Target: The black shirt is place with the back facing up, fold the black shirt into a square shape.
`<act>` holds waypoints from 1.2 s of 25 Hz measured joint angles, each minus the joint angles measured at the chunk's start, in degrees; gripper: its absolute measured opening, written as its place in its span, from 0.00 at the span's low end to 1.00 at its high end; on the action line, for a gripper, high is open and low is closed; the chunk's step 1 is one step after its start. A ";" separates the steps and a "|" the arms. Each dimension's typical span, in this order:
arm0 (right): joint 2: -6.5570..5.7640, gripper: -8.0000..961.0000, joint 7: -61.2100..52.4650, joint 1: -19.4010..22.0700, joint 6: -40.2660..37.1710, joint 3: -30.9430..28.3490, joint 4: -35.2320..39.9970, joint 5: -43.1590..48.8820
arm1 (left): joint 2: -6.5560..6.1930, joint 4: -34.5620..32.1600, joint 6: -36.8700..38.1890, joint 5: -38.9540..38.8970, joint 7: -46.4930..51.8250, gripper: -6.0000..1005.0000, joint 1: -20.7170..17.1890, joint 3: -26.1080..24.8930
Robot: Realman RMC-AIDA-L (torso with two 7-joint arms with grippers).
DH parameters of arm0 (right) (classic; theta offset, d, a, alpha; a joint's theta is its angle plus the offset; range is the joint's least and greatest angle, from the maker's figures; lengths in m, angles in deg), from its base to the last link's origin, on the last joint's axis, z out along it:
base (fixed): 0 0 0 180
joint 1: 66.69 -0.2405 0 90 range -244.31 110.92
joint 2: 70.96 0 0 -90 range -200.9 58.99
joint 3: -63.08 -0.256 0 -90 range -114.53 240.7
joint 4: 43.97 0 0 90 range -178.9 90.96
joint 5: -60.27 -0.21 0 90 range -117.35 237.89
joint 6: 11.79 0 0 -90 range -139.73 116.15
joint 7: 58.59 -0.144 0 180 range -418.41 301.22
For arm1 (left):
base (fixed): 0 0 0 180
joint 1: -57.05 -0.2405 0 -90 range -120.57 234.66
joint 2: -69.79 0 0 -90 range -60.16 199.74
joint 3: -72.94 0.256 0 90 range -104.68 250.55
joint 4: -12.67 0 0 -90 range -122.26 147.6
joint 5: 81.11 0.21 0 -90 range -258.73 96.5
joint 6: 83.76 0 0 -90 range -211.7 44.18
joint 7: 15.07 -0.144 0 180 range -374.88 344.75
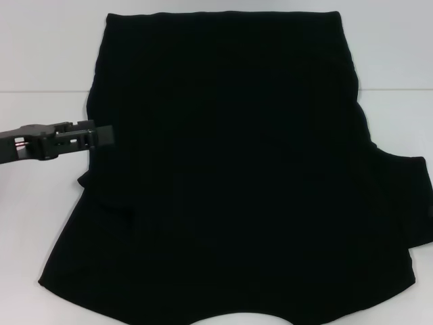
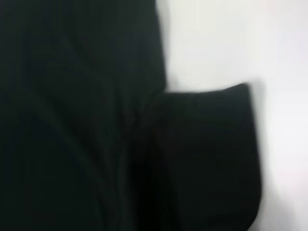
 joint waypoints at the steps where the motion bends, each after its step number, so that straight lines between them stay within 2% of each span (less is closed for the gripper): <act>1: -0.20 0.03 -0.01 0.23 0.33 -0.46 0.19 -0.03 | 0.00 0.00 0.08 -0.10 0.05 0.80 -0.04 -0.16; 6: -2.04 0.03 -0.03 1.33 1.12 -3.65 0.42 -0.17 | 0.00 0.00 0.27 -0.89 0.17 0.79 -0.57 -1.20; 7: -2.78 0.03 -0.04 1.54 1.01 -4.88 0.79 -0.26 | 0.01 0.00 0.29 -1.62 0.18 0.79 -0.83 -1.34; 11: -3.36 0.03 -0.04 1.43 0.76 -6.62 1.71 -0.41 | 0.07 0.12 0.32 -5.00 0.20 0.78 -2.23 -1.43; 14: -3.27 0.03 0.09 0.25 0.68 -6.76 2.11 -0.64 | 0.12 0.66 0.32 -6.54 0.13 0.78 -2.68 -1.46; 16: -2.79 0.03 0.45 -1.27 0.54 -6.45 2.10 -0.77 | 0.11 1.36 0.32 -7.04 0.11 0.78 -2.71 -1.49; 23: 0.03 0.03 3.31 -7.90 -2.53 -4.34 2.33 -1.03 | 0.14 2.14 0.10 -7.68 0.20 0.77 -2.59 -1.55; 27: 1.57 0.03 3.56 -11.49 -2.41 4.36 2.35 -0.65 | 0.08 2.41 -0.02 -7.72 0.22 0.76 -2.78 -2.07; 30: 3.21 0.03 5.07 -13.17 -2.03 12.09 2.61 -0.57 | 0.09 2.67 0.08 -7.73 0.19 0.76 -3.23 -3.78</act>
